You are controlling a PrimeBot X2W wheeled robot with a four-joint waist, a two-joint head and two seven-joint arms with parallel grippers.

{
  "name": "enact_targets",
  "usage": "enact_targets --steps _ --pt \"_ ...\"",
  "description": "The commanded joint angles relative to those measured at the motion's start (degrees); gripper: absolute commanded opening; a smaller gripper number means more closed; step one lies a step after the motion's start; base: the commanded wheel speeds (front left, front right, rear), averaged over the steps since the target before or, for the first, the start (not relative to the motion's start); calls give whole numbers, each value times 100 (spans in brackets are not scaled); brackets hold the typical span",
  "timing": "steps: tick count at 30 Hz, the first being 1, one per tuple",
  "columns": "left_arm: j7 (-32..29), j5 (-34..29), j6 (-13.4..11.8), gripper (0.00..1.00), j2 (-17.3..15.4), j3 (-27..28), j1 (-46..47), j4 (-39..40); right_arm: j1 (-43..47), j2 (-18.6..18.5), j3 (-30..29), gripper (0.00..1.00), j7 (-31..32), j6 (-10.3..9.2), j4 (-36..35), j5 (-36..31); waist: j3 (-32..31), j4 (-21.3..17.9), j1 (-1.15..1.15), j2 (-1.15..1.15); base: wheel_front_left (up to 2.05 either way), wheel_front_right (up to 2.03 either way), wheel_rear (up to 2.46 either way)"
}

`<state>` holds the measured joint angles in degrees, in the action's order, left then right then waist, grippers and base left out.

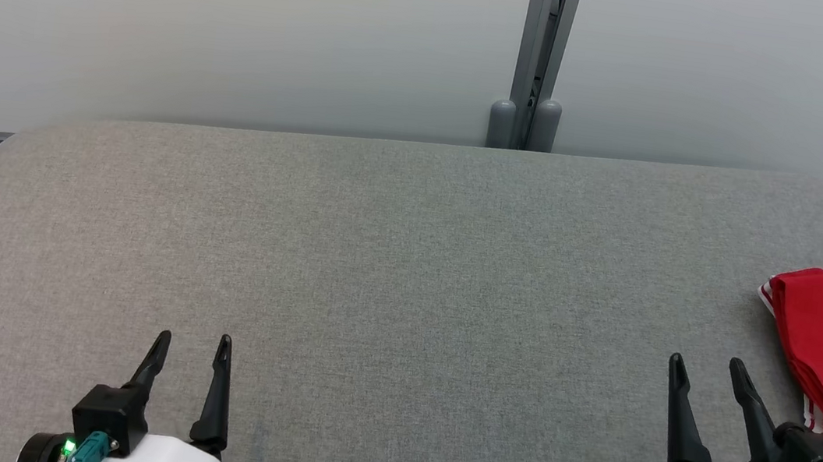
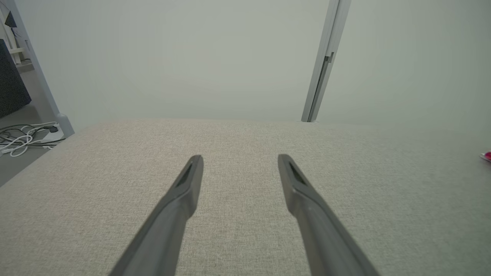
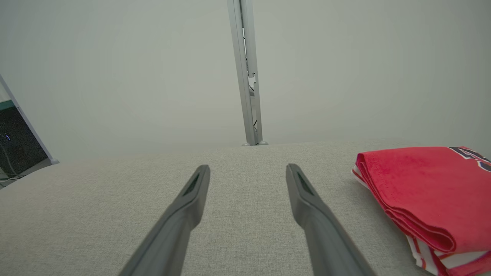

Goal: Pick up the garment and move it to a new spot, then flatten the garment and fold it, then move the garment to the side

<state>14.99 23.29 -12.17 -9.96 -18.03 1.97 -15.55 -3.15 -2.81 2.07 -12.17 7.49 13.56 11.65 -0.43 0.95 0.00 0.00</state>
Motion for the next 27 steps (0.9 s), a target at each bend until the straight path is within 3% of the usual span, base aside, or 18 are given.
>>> enact_targets --steps 1,2,3,8,27 --pt "25 10 -13 100 -37 8 -36 0 51 -23 -15 100 5 1 -31 -1 0 1 0 0 0 0 0" --pt "25 11 -21 100 -40 5 -38 3 54 -23 -16 100 8 1 -36 -1 -2 2 0 0 0 0 0" --pt "-1 1 1 0 -5 -2 -6 1 10 0 0 0 3 0 -8 1 -2 2 0 0 0 0 0" --pt "-42 20 6 0 77 -51 -190 -205 175 65 24 0 12 0 228 21 -3 2 0 0 0 0 0" --pt "-570 1810 513 0 224 581 -8 -125 34 41 -208 0 492 0 170 2094 7 -13 0 0 0 0 0"
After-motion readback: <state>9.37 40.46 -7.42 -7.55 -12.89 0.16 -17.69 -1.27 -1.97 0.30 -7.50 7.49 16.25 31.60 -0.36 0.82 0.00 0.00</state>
